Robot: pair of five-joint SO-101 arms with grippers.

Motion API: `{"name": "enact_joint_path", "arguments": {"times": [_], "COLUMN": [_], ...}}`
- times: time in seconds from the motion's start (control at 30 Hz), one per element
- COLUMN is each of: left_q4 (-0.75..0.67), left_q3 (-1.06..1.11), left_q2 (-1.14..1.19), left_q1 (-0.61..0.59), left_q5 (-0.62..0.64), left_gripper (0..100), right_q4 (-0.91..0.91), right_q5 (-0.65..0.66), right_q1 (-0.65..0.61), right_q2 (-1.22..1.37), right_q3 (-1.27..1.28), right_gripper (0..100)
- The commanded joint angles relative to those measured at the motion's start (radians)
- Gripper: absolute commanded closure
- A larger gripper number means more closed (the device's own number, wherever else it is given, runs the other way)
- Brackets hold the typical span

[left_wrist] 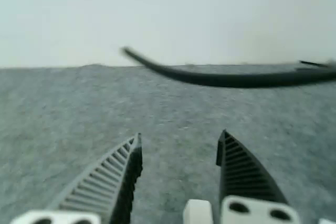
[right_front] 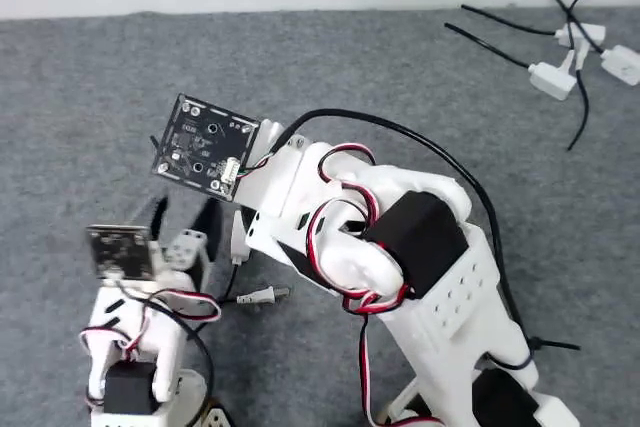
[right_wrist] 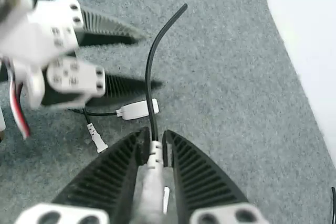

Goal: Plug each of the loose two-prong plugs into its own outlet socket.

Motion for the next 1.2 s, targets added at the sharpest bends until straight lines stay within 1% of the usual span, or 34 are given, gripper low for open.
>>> {"name": "enact_joint_path", "arguments": {"times": [0.0,0.13,0.27,0.4,0.6,0.7,0.77,0.87,0.97,1.17], "left_q4": [-0.015,-0.009,0.043,0.057,0.06,0.084,0.106,0.109,0.107,0.107], "left_q3": [-0.016,-0.119,-0.242,-0.251,-0.282,-0.302,-0.306,-0.302,-0.308,-0.285], "left_q2": [-0.014,-0.015,-0.015,-0.015,-0.015,-0.015,-0.015,-0.015,-0.015,-0.015], "left_q1": [0.126,0.14,0.146,0.14,0.138,0.138,0.137,0.092,0.063,0.061], "left_q5": [-0.074,-0.068,-0.068,-0.068,-0.071,-0.074,-0.074,-0.071,-0.069,-0.069], "left_gripper": [76,76,76,76,76,76,76,76,76,76], "right_q4": [-0.019,-0.007,0.025,0.076,0.084,0.081,0.077,0.07,0.022,-0.077], "right_q5": [-0.005,-0.006,-0.005,-0.003,-0.003,-0.002,0.029,0.064,0.068,0.068], "right_q1": [-0.036,-0.076,-0.077,-0.088,-0.087,-0.068,-0.061,-0.019,0.005,0.007], "right_q2": [-0.021,-0.001,0.062,0.102,0.114,0.114,0.102,0.065,0.004,-0.131], "right_q3": [-0.046,-0.044,-0.044,-0.044,-0.04,0.055,0.14,0.232,0.328,0.519], "right_gripper": [98.9,98.9,98.9,98.9,98.9,98.9,98.9,98.9,98.9,98.9]}}
